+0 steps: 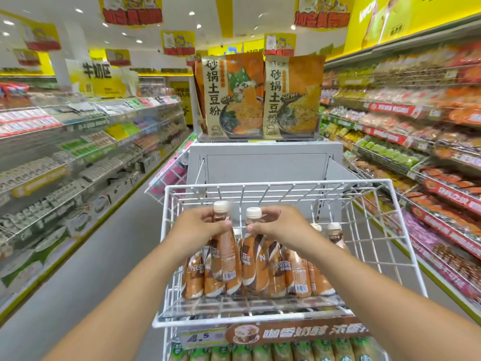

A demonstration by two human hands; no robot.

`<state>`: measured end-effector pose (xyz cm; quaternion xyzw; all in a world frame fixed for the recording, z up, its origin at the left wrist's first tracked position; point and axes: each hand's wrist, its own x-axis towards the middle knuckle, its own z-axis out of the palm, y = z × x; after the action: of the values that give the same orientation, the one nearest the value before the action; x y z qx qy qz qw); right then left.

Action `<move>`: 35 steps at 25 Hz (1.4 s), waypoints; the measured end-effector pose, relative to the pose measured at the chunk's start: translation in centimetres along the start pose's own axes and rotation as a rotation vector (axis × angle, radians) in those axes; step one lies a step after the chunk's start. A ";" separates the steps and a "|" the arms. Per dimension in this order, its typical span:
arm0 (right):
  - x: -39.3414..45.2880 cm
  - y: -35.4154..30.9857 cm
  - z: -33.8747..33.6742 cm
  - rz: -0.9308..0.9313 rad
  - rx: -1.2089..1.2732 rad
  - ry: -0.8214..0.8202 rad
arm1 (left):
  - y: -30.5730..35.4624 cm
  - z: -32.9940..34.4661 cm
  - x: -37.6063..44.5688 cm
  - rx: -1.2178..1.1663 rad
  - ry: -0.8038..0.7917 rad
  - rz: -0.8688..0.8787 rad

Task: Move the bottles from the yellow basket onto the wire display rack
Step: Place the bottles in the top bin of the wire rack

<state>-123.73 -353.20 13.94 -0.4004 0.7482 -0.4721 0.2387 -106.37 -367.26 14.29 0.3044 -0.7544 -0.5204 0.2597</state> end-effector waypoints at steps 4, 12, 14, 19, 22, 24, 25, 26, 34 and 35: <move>1.6 1.6 1.2 0.043 -0.047 -0.034 | -2.1 0.7 1.0 0.056 -0.006 -0.074; 2.6 2.2 3.0 0.140 -0.130 -0.012 | -5.1 1.8 3.0 0.130 -0.008 -0.180; 2.9 2.3 3.4 0.180 -0.147 -0.003 | -5.9 2.0 3.9 0.141 -0.028 -0.202; 3.9 2.1 4.3 0.223 -0.315 0.025 | -7.7 3.0 4.9 0.177 -0.014 -0.226; 4.1 2.0 5.4 0.238 -0.474 0.059 | -8.3 3.4 4.9 0.167 0.004 -0.230; 4.0 2.1 5.9 0.229 -0.488 0.073 | -8.3 3.6 4.7 0.172 0.027 -0.205; 3.9 2.0 6.0 0.225 -0.492 0.080 | -8.4 3.7 4.7 0.167 0.040 -0.194; 3.8 2.0 6.1 0.227 -0.499 0.085 | -8.4 3.7 4.5 0.159 0.051 -0.183; 1.8 1.4 4.4 0.139 -0.517 -0.032 | -7.2 3.0 3.4 0.397 0.128 -0.042; 1.3 1.6 3.8 0.084 -0.489 -0.020 | -7.0 2.9 3.1 0.483 0.135 0.005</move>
<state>-122.24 -355.84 10.88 -0.4197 0.8537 -0.2625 0.1615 -109.24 -369.60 7.00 0.3896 -0.8386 -0.3030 0.2305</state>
